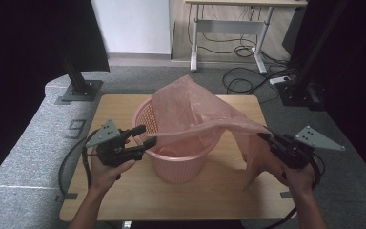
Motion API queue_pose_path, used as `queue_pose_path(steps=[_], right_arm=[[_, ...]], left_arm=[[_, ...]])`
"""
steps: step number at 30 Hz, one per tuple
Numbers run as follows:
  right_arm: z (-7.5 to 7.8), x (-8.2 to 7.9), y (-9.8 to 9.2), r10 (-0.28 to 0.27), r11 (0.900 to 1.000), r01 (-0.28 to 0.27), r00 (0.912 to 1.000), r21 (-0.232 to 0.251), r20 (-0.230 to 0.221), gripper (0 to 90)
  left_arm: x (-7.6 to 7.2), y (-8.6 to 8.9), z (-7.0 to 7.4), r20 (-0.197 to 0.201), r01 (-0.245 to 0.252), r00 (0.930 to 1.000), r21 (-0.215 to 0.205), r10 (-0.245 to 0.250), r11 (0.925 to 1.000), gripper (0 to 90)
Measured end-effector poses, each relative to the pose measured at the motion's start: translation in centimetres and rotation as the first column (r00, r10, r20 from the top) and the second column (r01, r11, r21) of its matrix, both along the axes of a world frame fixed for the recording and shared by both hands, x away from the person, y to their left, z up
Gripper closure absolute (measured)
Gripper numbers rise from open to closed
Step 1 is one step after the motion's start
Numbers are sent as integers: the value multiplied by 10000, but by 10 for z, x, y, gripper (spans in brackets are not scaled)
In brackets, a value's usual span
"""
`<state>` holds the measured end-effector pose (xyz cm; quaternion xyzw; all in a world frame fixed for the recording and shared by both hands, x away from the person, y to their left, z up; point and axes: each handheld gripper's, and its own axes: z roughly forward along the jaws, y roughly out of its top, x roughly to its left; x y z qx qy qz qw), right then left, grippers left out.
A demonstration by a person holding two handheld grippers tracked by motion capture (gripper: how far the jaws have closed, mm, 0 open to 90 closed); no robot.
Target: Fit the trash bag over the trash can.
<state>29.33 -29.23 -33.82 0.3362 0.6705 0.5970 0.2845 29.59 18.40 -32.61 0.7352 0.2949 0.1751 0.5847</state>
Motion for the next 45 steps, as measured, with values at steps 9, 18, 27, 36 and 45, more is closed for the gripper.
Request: queue_pose_path(steps=[9, 18, 27, 36, 45], right_arm=[[6, 18, 16, 572, 9976, -562, 9981, 414, -239, 834], [-4, 26, 37, 839, 9951, -866, 9949, -483, -560, 834], [-2, 16, 13, 699, 9975, -705, 9956, -82, -632, 834], [6, 18, 34, 1136, 9934, -1143, 9910, -70, -704, 820], [6, 15, 47, 1423, 9870, -1470, 9872, -648, -724, 811]], left_arm=[[15, -23, -2, -365, 362, 9988, 1033, -326, 9940, 438], [15, -24, -1, -511, 378, 9981, 951, -331, 9948, 444], [12, -25, 5, -364, 420, 9986, 673, -397, 9968, 386], [14, -25, 6, -509, 539, 9974, 460, -515, 9975, 303], [12, -20, 5, -551, 543, 9971, 454, -518, 9975, 295]])
